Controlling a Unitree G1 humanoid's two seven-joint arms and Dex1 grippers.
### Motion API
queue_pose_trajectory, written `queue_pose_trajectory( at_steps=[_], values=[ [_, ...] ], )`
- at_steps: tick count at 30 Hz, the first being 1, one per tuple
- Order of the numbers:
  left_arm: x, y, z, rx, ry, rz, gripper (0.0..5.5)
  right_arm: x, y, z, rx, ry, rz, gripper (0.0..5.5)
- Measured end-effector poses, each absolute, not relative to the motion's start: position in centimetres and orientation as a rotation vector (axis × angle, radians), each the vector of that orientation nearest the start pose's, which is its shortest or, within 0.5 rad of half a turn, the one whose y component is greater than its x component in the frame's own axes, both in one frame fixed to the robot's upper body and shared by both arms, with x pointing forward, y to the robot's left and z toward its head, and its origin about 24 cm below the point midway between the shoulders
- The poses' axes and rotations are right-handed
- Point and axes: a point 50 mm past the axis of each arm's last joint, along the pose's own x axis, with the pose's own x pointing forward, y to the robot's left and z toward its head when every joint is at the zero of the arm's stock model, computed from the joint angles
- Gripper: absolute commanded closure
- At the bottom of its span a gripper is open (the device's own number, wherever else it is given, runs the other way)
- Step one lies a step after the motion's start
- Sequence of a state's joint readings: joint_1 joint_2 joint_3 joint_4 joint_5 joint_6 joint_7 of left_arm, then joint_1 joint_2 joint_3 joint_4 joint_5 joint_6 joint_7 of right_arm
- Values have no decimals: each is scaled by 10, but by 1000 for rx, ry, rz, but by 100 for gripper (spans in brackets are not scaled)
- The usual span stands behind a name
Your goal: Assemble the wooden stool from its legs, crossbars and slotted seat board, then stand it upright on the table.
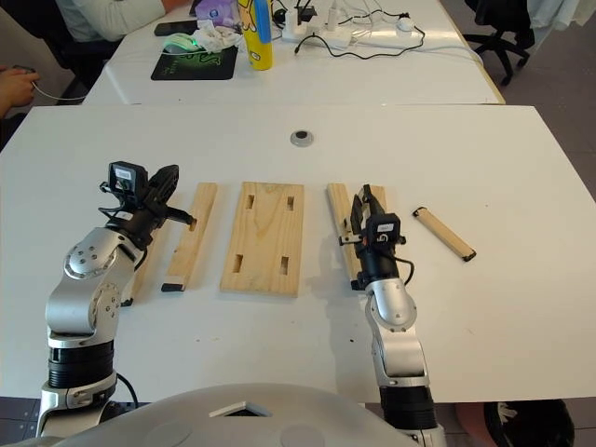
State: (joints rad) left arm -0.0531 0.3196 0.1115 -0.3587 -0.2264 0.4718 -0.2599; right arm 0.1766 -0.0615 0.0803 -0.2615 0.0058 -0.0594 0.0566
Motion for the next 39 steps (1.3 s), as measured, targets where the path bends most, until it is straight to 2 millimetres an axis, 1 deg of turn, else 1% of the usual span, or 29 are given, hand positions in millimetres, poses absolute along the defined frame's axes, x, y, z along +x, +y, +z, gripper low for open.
queue_pose_trajectory(
  at_steps=[7, 11, 12, 14, 16, 17, 18, 19, 20, 22, 24, 25, 26, 27, 28, 29, 31, 34, 39],
  values=[
    [254, 196, 107, 99, 58, -238, 550, 224, -142, 100, -74, -246, 121, 432],
    [253, 196, 107, 98, 58, -237, 550, 232, -145, 135, -79, -349, 91, 432],
    [253, 196, 107, 97, 59, -236, 550, 234, -149, 146, -68, -380, 65, 432],
    [253, 196, 107, 95, 58, -234, 550, 240, -160, 162, -47, -416, 5, 432],
    [252, 195, 106, 87, 55, -226, 550, 246, -180, 173, -54, -419, -59, 432],
    [251, 195, 105, 83, 55, -221, 550, 247, -190, 175, -73, -405, -85, 432],
    [250, 195, 104, 82, 56, -215, 550, 246, -200, 174, -94, -379, -105, 432],
    [249, 195, 105, 81, 53, -208, 550, 244, -207, 170, -113, -344, -106, 414],
    [247, 195, 104, 77, 50, -196, 550, 239, -213, 162, -133, -286, -93, 409],
    [243, 196, 103, 72, 49, -181, 550, 230, -216, 147, -125, -190, -56, 382],
    [238, 198, 102, 77, 50, -155, 550, 212, -216, 130, -110, -67, 18, 355],
    [235, 199, 101, 74, 51, -142, 550, 201, -212, 120, -102, 13, 86, 338],
    [234, 200, 100, 70, 54, -128, 550, 192, -208, 112, -82, 85, 140, 333],
    [232, 200, 99, 68, 55, -118, 550, 185, -206, 105, -59, 148, 178, 310],
    [229, 201, 98, 66, 58, -102, 550, 176, -205, 94, -24, 253, 219, 299],
    [228, 201, 98, 64, 58, -95, 550, 172, -204, 89, -5, 315, 248, 291],
    [227, 200, 98, 58, 54, -88, 550, 166, -198, 82, 17, 407, 308, 257],
    [227, 198, 99, 53, 46, -86, 550, 164, -190, 77, 23, 496, 364, 217],
    [227, 197, 99, 51, 45, -88, 550, 167, -178, 79, -5, 526, 408, 213]
  ],
)
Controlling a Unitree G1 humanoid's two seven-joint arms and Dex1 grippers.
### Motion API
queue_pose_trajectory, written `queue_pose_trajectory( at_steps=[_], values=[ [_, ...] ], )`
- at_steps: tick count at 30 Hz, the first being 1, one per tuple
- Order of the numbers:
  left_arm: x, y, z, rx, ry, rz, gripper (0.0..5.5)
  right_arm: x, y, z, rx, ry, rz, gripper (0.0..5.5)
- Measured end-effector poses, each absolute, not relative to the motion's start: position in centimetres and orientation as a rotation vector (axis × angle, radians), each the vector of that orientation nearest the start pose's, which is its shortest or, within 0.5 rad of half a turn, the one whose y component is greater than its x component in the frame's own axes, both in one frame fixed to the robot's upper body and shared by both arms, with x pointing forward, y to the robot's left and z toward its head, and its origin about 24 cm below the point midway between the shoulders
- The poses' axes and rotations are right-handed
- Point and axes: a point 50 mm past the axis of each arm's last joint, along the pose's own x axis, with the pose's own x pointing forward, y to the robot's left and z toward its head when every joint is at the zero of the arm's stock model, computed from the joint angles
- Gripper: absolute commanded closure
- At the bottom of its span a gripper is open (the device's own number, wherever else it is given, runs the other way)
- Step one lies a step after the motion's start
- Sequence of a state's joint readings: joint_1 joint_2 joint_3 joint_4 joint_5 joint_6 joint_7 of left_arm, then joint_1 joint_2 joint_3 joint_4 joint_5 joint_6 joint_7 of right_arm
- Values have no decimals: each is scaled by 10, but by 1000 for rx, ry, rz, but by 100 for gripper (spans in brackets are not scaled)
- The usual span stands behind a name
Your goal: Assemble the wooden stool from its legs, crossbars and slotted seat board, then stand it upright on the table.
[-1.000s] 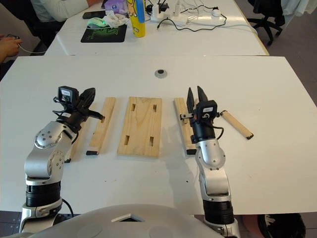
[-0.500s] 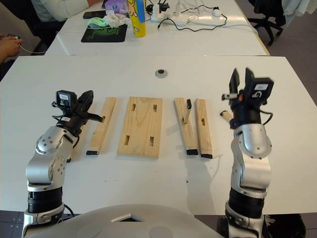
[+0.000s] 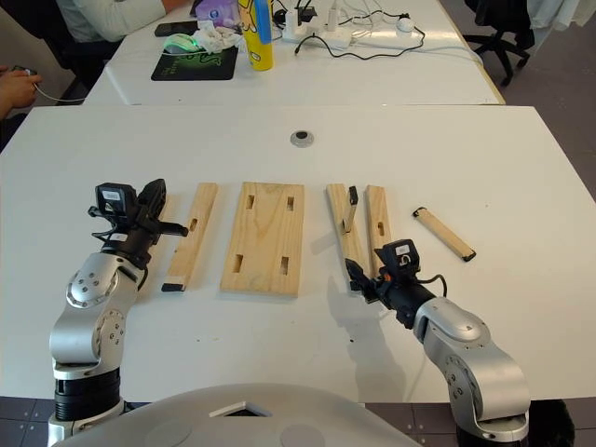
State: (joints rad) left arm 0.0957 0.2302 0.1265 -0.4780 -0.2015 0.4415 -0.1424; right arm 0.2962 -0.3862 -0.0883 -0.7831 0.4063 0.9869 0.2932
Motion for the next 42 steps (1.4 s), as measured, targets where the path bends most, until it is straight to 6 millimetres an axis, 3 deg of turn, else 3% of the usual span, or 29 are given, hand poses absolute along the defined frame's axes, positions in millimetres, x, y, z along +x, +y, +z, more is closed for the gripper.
queue_pose_trajectory(
  at_steps=[5, 20, 29, 33, 36, 42],
  values=[
    [227, 197, 98, 53, 45, -88, 550, 174, -170, 80, -70, 530, 397, 213],
    [227, 194, 97, 40, 44, -87, 550, 183, -166, 57, -139, 619, 330, 213],
    [227, 193, 98, 37, 43, -86, 550, 183, -166, 52, -201, 650, 337, 344],
    [227, 193, 97, 33, 42, -85, 550, 184, -167, 52, -204, 645, 332, 345],
    [227, 193, 97, 32, 42, -84, 550, 189, -166, 56, -183, 595, 319, 345],
    [227, 193, 98, 31, 39, -84, 550, 216, -163, 94, -67, 301, 253, 345]
  ],
)
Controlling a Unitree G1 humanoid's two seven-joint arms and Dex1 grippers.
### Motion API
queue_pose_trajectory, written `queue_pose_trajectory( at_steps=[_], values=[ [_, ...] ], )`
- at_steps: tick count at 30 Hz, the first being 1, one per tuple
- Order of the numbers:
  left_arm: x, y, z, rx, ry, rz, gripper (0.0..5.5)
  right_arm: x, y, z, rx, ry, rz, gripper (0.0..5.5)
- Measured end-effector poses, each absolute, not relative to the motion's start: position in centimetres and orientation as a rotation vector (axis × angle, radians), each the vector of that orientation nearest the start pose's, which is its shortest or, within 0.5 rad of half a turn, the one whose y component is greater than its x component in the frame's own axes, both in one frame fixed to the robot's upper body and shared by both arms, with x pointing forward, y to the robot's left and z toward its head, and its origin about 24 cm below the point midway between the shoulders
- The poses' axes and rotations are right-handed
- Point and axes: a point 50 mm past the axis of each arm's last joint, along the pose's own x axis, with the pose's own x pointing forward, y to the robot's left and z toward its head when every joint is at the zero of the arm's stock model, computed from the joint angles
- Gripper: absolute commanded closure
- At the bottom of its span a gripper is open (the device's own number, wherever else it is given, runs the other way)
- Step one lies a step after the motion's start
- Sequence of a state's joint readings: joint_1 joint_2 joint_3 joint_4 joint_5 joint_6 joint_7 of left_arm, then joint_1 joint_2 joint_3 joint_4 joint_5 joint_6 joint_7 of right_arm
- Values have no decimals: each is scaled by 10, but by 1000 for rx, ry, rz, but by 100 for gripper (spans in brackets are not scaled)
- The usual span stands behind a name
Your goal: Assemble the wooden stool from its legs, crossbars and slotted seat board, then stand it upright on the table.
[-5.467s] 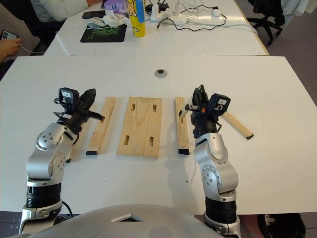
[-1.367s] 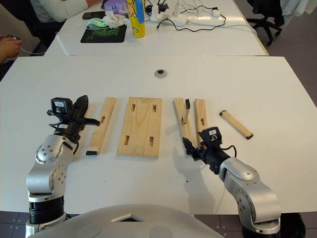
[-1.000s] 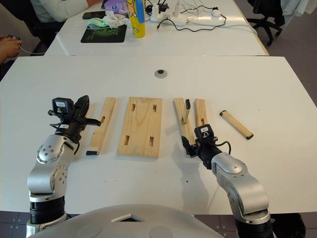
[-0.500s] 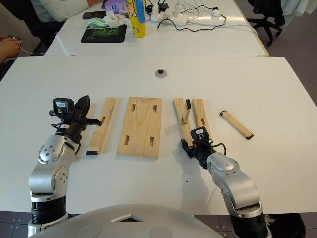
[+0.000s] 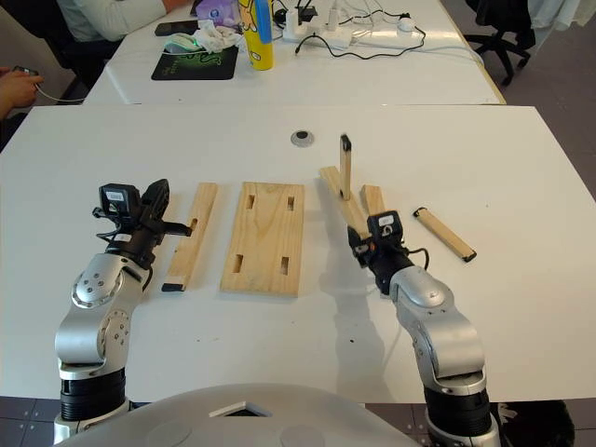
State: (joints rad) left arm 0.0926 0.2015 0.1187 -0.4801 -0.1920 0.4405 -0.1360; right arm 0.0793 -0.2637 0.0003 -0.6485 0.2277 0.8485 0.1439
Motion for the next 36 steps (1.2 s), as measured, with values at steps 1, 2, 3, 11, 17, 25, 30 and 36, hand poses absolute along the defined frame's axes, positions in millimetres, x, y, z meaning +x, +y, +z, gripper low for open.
queue_pose_trajectory(
  at_steps=[1, 2, 3, 11, 17, 25, 30, 36],
  values=[
    [228, 192, 99, 31, 36, -86, 550, 218, -161, 101, -52, 257, 261, 345],
    [229, 192, 100, 30, 33, -89, 550, 220, -160, 106, -43, 222, 272, 345],
    [229, 192, 101, 28, 29, -93, 550, 221, -159, 108, -39, 205, 281, 345],
    [230, 190, 101, 5, 35, -113, 550, 221, -162, 101, -18, 213, 318, 345],
    [234, 172, 101, -203, 92, -246, 509, 227, -150, 128, 64, 22, 435, 345],
    [233, 144, 130, -772, 89, -525, 402, 230, -144, 153, 90, -101, 616, 345],
    [230, 142, 152, -1041, 56, -600, 329, 227, -142, 156, 92, -102, 759, 345],
    [228, 138, 170, -1301, 96, -623, 249, 218, -129, 163, 41, -135, 938, 345]
  ],
)
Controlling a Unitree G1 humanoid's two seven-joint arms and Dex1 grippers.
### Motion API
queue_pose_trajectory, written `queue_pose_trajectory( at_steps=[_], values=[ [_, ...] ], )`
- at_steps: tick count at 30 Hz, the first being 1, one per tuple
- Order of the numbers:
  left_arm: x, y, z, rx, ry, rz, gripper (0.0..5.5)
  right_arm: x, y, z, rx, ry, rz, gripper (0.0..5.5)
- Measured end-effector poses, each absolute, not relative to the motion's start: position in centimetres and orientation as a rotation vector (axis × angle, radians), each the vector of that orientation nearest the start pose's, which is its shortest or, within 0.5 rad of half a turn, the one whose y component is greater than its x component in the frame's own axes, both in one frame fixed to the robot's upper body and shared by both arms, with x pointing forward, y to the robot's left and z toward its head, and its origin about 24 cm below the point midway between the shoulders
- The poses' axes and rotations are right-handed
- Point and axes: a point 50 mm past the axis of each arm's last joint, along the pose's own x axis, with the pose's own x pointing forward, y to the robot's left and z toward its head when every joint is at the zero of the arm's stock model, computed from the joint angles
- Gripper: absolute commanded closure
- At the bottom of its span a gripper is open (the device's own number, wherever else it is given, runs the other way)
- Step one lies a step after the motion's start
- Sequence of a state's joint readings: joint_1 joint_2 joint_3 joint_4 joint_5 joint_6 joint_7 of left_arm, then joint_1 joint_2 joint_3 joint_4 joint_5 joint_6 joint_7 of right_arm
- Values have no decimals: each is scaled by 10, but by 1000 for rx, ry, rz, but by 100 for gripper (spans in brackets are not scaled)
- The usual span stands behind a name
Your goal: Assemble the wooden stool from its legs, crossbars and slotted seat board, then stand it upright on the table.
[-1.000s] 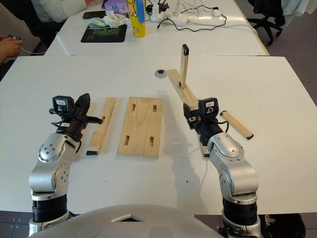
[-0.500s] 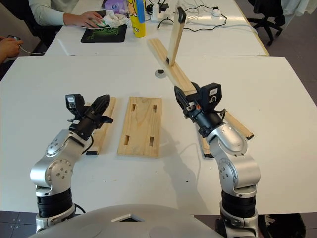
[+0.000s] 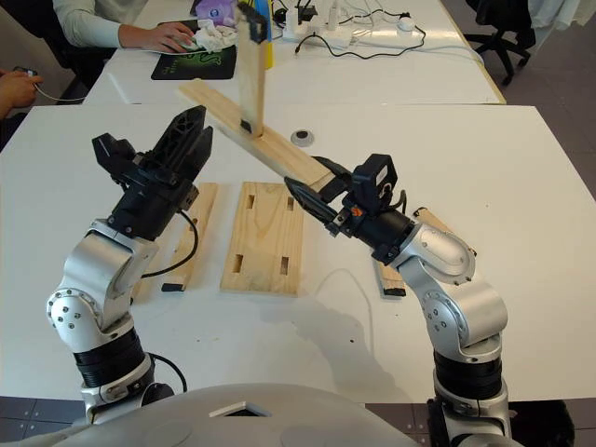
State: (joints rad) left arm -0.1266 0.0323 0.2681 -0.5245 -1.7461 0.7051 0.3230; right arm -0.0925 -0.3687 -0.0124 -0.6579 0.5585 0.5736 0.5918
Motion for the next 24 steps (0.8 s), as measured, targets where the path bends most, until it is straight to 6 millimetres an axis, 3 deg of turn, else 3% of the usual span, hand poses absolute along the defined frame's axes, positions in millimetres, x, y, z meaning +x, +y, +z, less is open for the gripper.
queue_pose_trajectory(
  at_steps=[4, 14, 24],
  values=[
    [226, 133, 166, -1347, 151, -621, 198, 215, -124, 163, 25, -147, 990, 345],
    [230, 144, 164, -1357, 125, -538, 198, 213, -124, 164, -12, -159, 1026, 345],
    [235, 152, 160, -1338, 112, -479, 344, 213, -125, 164, -24, -154, 1033, 345]
  ],
)
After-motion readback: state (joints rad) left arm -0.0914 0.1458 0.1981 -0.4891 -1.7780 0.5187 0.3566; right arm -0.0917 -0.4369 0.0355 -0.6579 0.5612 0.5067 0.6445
